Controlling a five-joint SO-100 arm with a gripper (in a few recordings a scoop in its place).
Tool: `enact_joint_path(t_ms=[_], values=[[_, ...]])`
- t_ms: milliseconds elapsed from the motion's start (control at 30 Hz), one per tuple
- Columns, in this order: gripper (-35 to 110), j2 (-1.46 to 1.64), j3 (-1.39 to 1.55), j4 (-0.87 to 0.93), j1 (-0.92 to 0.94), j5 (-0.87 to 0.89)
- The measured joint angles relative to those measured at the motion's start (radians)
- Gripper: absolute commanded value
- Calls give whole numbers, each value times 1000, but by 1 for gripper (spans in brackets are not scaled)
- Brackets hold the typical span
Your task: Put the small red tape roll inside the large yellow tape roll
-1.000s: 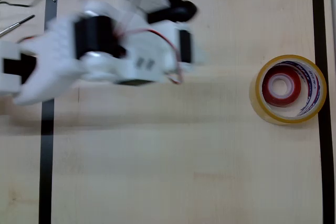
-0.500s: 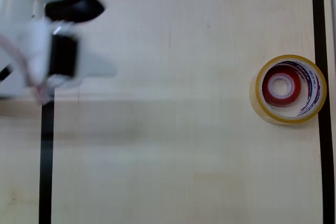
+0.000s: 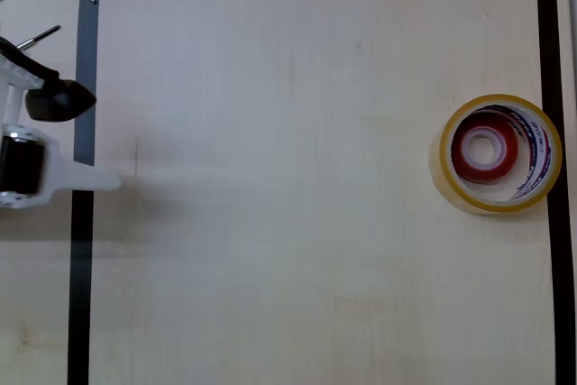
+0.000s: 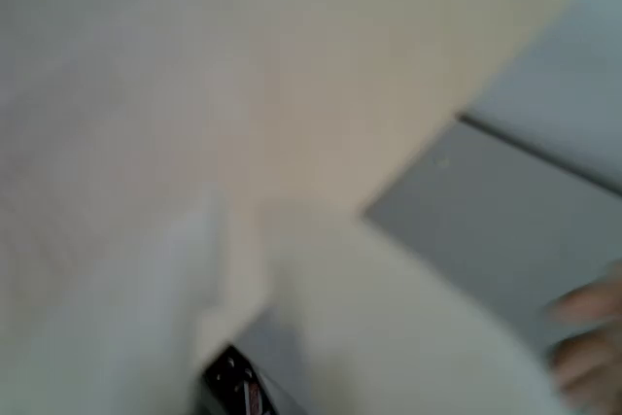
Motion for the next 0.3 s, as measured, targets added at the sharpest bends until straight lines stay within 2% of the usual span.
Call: enact_joint_path(t_ms=[200, 300], values=[[0, 288, 278, 12, -40, -46], [0, 330, 341, 12, -26, -46]])
